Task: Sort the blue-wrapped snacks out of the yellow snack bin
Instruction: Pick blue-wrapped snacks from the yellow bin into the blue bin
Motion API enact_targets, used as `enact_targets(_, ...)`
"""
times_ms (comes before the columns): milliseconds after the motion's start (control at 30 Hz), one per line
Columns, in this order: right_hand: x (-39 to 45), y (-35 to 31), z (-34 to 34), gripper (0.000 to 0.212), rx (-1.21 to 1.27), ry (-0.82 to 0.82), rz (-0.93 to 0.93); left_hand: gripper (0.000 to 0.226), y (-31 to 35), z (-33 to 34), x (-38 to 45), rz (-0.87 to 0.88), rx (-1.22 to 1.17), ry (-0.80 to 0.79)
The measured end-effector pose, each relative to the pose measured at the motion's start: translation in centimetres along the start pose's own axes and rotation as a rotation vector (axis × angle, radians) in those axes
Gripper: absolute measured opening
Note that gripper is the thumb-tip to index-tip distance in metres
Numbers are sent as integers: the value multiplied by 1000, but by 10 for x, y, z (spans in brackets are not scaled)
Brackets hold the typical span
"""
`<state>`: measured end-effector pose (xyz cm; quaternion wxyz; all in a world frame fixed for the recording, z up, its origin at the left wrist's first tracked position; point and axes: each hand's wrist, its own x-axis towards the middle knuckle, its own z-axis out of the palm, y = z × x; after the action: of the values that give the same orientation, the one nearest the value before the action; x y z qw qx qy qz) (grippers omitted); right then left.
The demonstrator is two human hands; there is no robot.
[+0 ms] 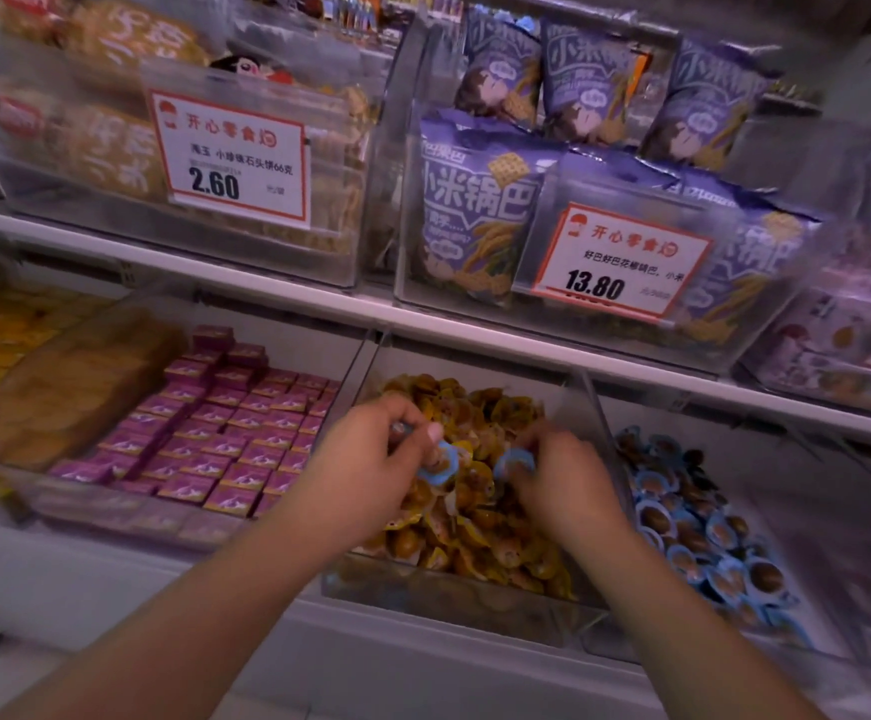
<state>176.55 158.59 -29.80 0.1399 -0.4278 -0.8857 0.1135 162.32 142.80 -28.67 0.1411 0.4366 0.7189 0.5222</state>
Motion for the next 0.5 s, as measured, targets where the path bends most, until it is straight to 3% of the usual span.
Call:
enact_targets(100, -15, -11, -23, 12, 533, 140, -12, 17, 2, 12, 1, -148, -268, 45)
enact_targets(167, -29, -24, -28, 13, 1117, -19, 181, 19, 5, 24, 0, -208, -408, 69)
enact_targets(233, -40, -35, -26, 20, 1471, -274, 370, 18, 9, 36, -1, -202, -461, 91)
enact_targets(333, -45, -40, -16, 31, 1607, -495, 403, 7, 10, 48, -3, -50, -269, 117)
enact_targets(500, -34, -33, -5, 30, 1682, -409, 519, 24, 6, 56, 0, 159, -3, 192)
